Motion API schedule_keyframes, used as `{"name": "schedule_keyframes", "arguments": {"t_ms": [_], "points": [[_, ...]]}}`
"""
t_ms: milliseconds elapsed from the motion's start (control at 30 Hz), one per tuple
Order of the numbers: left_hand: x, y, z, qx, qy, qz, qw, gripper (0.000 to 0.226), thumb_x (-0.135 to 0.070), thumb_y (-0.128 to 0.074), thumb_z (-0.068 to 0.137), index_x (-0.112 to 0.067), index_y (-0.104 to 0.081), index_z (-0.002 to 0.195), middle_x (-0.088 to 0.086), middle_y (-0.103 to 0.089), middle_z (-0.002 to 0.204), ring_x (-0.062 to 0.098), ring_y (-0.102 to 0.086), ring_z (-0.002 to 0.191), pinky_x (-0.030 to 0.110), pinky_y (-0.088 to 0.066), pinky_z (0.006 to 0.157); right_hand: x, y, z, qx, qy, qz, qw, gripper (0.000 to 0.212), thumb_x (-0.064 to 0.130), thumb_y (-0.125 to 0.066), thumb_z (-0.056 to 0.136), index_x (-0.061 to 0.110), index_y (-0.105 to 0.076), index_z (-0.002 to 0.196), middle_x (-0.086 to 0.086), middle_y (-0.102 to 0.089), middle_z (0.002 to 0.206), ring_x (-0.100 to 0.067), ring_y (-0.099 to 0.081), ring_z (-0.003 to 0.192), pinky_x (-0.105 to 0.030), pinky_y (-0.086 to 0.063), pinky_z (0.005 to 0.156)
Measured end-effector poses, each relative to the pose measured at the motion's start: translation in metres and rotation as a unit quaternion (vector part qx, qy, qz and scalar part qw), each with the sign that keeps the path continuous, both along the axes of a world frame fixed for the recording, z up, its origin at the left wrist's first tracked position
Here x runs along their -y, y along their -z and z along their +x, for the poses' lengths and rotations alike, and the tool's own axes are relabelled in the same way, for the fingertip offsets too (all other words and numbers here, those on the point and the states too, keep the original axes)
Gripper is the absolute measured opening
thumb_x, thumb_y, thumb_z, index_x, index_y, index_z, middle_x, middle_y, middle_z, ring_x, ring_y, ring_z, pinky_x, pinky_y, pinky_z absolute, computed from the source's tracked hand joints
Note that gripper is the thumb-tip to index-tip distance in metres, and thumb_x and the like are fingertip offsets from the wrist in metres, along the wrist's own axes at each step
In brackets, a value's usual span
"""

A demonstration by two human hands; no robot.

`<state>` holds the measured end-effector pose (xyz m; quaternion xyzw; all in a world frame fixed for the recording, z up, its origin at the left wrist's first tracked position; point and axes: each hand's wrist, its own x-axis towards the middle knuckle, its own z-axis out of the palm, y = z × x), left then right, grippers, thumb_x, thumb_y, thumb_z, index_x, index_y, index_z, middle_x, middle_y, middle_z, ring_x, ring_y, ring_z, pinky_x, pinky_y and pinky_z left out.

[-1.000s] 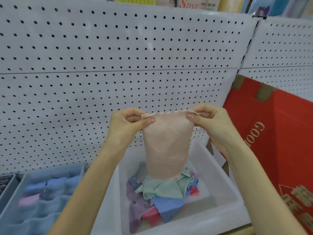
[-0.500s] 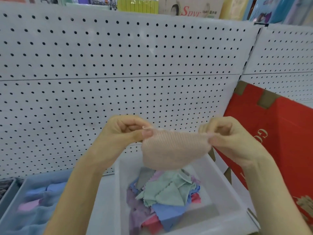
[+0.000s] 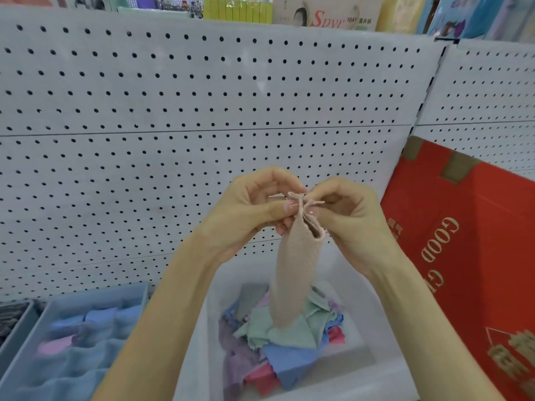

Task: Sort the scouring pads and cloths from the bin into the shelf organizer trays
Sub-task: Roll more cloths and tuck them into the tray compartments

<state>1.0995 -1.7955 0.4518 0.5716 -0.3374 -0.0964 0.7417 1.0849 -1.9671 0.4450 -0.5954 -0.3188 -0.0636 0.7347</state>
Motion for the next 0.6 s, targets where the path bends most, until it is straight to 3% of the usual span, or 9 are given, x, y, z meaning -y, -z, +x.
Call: {"name": "schedule_keyframes", "arguments": {"t_ms": [67, 200, 300, 433, 533, 600], "points": [[-0.002, 0.001, 0.001, -0.019, 0.007, -0.006, 1.0, 0.017, -0.017, -0.076, 0.067, -0.024, -0.067, 0.079, -0.002, -0.066, 0.074, 0.011, -0.06, 0.058, 0.019, -0.048, 0.054, 0.0, -0.002, -0.002, 0.0, 0.012, -0.002, 1.0, 0.02, 0.007, -0.072, 0.068, 0.024, -0.074, 0.077, 0.003, -0.072, 0.074, -0.019, -0.071, 0.072, -0.032, -0.055, 0.07], [-0.003, 0.0, 0.0, -0.028, -0.019, 0.016, 0.999, 0.028, 0.01, -0.068, 0.076, -0.011, -0.049, 0.081, -0.004, -0.062, 0.073, 0.009, -0.058, 0.054, 0.018, -0.047, 0.052, 0.002, -0.007, -0.004, -0.012, 0.031, -0.067, 0.997, 0.031, 0.0, -0.076, 0.07, 0.019, -0.074, 0.094, 0.001, -0.073, 0.077, -0.021, -0.071, 0.077, -0.034, -0.056, 0.076], [-0.002, 0.003, -0.002, -0.045, -0.061, 0.04, 0.996, 0.026, 0.002, -0.069, 0.074, -0.014, -0.049, 0.072, -0.002, -0.055, 0.069, 0.009, -0.056, 0.054, 0.019, -0.048, 0.053, 0.002, -0.008, -0.005, -0.044, 0.002, -0.093, 0.995, 0.032, 0.001, -0.069, 0.075, 0.02, -0.074, 0.1, 0.0, -0.074, 0.084, -0.018, -0.07, 0.082, -0.029, -0.055, 0.077], [-0.001, 0.011, -0.003, -0.078, -0.095, 0.044, 0.991, 0.019, -0.008, -0.069, 0.07, -0.019, -0.061, 0.056, 0.002, -0.068, 0.066, 0.011, -0.062, 0.058, 0.019, -0.051, 0.053, 0.0, -0.006, -0.005, -0.099, -0.009, -0.098, 0.99, 0.019, 0.006, -0.074, 0.074, 0.014, -0.075, 0.092, -0.006, -0.074, 0.09, -0.02, -0.07, 0.087, -0.028, -0.054, 0.079], [0.001, 0.017, -0.006, -0.082, -0.138, 0.044, 0.986, 0.024, -0.006, -0.062, 0.084, -0.015, -0.068, 0.063, -0.001, -0.068, 0.063, 0.009, -0.061, 0.055, 0.019, -0.048, 0.052, -0.003, -0.004, -0.002, -0.114, 0.045, -0.091, 0.988, 0.008, 0.013, -0.078, 0.071, 0.017, -0.072, 0.075, -0.004, -0.07, 0.079, -0.02, -0.063, 0.078, -0.03, -0.05, 0.074], [0.001, 0.024, -0.007, -0.104, -0.157, 0.041, 0.981, 0.031, -0.025, -0.053, 0.094, -0.018, -0.075, 0.073, -0.002, -0.072, 0.072, 0.01, -0.066, 0.065, 0.023, -0.053, 0.062, -0.005, -0.001, 0.001, -0.123, 0.096, -0.093, 0.983, 0.013, 0.015, -0.079, 0.07, 0.019, -0.067, 0.07, 0.0, -0.066, 0.075, -0.016, -0.058, 0.076, -0.027, -0.048, 0.073]]}}
